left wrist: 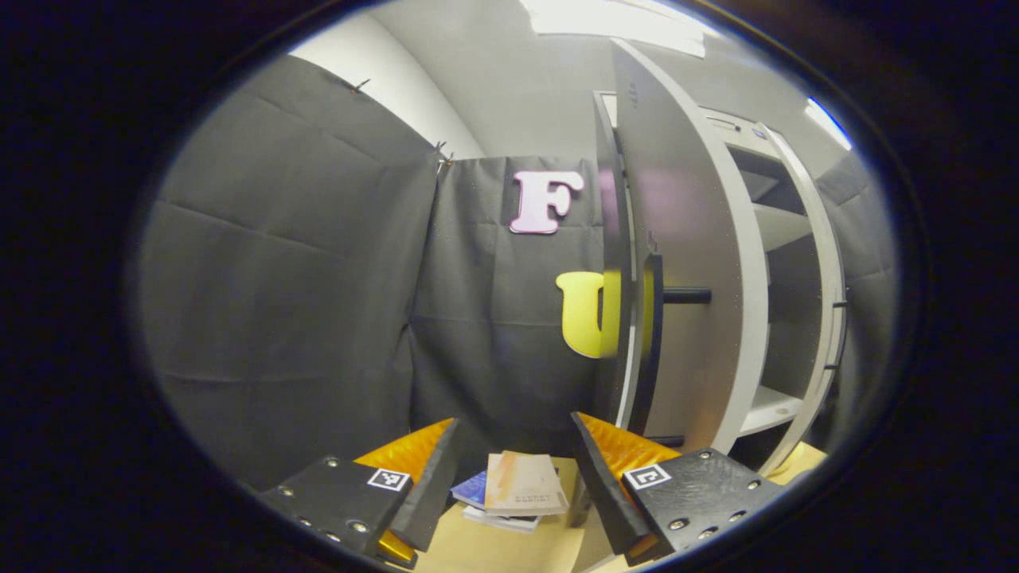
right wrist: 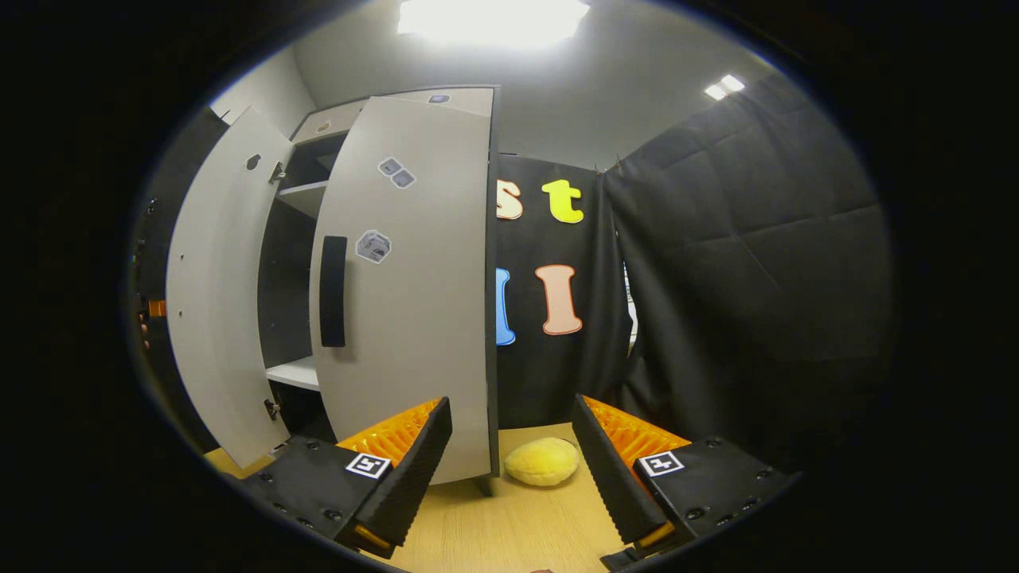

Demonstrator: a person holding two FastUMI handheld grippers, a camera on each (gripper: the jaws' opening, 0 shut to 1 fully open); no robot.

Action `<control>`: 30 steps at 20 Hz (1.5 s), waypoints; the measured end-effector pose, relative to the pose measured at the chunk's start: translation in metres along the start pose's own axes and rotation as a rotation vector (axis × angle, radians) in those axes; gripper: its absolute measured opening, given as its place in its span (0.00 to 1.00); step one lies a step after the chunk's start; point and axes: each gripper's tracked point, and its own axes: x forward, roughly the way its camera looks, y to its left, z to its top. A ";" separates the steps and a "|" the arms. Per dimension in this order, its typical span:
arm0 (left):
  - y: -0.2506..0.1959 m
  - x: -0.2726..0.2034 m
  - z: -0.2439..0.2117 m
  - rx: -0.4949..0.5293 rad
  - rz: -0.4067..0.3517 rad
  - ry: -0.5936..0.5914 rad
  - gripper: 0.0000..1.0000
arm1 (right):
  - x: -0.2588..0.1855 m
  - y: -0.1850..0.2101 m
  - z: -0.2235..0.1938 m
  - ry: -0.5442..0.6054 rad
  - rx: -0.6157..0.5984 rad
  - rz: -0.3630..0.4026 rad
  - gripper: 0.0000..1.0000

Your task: Grasp the bottle in the cabinet with the left hand and place it on the coaster, then close the right door with the right hand and the left door with the left hand.

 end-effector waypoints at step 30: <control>-0.161 -0.004 -0.005 -0.061 -0.209 0.021 0.89 | -0.041 -0.072 -0.001 0.022 -0.034 -0.064 0.97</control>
